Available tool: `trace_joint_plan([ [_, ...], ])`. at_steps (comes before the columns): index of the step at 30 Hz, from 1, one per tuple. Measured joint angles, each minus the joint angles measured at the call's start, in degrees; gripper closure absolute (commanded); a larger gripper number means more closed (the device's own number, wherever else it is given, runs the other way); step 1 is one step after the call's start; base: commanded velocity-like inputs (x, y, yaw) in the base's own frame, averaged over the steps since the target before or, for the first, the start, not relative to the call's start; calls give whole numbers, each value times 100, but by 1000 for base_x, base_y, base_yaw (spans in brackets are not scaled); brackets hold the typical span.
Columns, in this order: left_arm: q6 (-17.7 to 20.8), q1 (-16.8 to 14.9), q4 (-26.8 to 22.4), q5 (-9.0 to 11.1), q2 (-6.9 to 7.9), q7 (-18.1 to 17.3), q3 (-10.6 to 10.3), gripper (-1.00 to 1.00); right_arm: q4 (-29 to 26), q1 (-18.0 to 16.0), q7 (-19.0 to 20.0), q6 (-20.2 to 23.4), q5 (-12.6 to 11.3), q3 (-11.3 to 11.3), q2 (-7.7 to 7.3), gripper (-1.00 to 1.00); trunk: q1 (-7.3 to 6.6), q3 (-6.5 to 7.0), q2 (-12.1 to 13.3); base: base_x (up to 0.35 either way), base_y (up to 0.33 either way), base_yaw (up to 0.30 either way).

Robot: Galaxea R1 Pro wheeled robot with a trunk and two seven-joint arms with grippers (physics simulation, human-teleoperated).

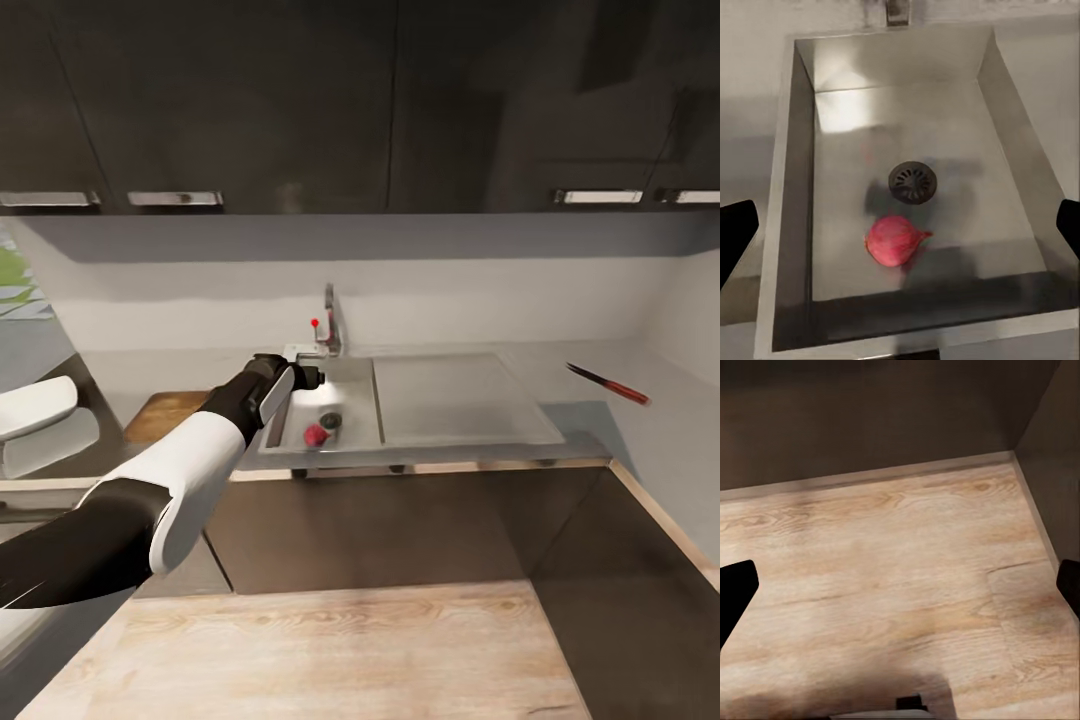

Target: In the kitchen, take the Vidalia onion out of the sink, dice it on the chopping board with the paring knife, put the diced onion into the bowl on the countertop, then place both the paring knife and the chopping board into the sink.

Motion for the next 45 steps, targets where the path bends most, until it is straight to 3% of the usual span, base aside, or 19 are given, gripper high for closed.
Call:
trace_joint_plan([
  [19,8,336,-7,0,-18,-6,-16,-100,94,0,-1,6,-1,-1,-2,-100,4,-176,1,73,0,0],
  [45,9,545,-2,0,-10,-9,-18,-100,104,0,-6,6,-1,7,2,-100,4,-418,0,43,-34,0],
])
